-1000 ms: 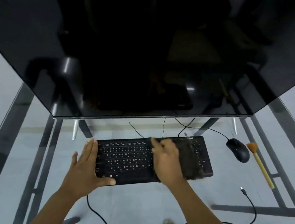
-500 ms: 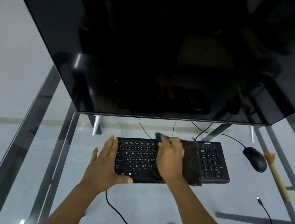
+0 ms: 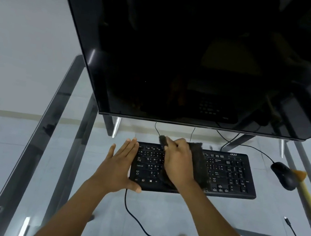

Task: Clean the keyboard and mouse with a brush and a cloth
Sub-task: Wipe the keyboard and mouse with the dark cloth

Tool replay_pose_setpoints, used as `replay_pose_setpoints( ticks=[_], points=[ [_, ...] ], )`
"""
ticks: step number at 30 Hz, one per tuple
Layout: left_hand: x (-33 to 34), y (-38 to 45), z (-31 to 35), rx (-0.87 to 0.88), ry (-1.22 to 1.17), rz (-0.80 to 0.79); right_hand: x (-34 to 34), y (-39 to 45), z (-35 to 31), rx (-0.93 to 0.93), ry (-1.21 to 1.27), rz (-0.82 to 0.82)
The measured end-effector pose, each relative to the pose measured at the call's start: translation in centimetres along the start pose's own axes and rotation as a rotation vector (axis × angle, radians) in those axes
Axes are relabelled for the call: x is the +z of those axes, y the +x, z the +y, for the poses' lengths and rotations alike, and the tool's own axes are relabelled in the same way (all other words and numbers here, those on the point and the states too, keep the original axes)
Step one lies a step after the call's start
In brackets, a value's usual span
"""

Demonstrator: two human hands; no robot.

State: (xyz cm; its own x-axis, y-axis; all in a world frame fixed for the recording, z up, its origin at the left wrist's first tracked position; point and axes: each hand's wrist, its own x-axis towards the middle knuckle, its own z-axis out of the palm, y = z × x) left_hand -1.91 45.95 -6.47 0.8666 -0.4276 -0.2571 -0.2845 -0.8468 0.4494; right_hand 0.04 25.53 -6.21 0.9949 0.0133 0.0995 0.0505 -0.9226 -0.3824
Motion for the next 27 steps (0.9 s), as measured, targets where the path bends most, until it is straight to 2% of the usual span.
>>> replay_pose_setpoints(
  ticks=[1,2,5,6,8,9,10,13,14,16,18,21,22,24,25,27],
  points=[
    [0.0,0.0,-0.2,0.008,-0.011,-0.001,0.2,-0.1,-0.7,0.044,0.012,0.029],
    [0.2,0.0,-0.4,0.013,-0.024,0.005,0.7,-0.6,-2.0,0.004,0.027,-0.003],
    [0.3,-0.1,-0.9,0.023,-0.047,0.014,1.3,-2.2,-3.8,-0.261,0.023,-0.122],
    [0.3,-0.1,-1.0,0.024,-0.046,0.015,1.0,-1.5,-3.1,-0.239,0.014,-0.113],
    [0.3,-0.1,-1.0,0.025,-0.029,0.015,0.8,-0.2,-1.6,-0.044,0.031,0.001],
    [0.3,-0.1,-1.0,0.028,-0.019,0.01,0.8,-0.3,-1.7,0.024,0.05,0.013],
    [0.3,-0.1,-1.1,0.031,-0.017,0.011,0.9,-0.7,-2.3,0.007,0.063,-0.03],
    [0.5,0.0,-1.5,0.038,-0.003,0.01,1.3,-3.5,-3.5,-0.321,0.076,-0.19],
    [0.5,0.1,-1.6,0.042,0.009,0.009,1.1,-3.3,-2.7,-0.335,0.078,-0.21],
    [0.5,0.1,-1.6,0.047,0.011,0.014,1.1,-2.7,-0.8,-0.19,0.132,-0.112],
    [0.5,0.1,-1.6,0.057,0.003,0.015,0.9,-3.4,-1.2,-0.147,0.154,-0.122],
    [0.5,0.1,-1.8,0.061,0.013,0.021,1.0,-5.9,-2.1,-0.453,0.085,-0.247],
    [0.4,0.2,-1.7,0.058,0.017,0.017,0.7,-5.4,-1.5,-0.411,0.067,-0.255],
    [0.4,0.2,-1.5,0.05,0.022,0.011,0.8,-4.4,-0.1,-0.228,0.097,-0.113],
    [0.4,0.2,-1.4,0.049,0.027,0.007,0.7,-4.5,-0.4,-0.176,0.124,-0.105],
    [0.4,0.1,-1.6,0.049,0.038,0.007,0.6,-6.3,-2.6,-0.265,0.178,-0.237]
  ],
)
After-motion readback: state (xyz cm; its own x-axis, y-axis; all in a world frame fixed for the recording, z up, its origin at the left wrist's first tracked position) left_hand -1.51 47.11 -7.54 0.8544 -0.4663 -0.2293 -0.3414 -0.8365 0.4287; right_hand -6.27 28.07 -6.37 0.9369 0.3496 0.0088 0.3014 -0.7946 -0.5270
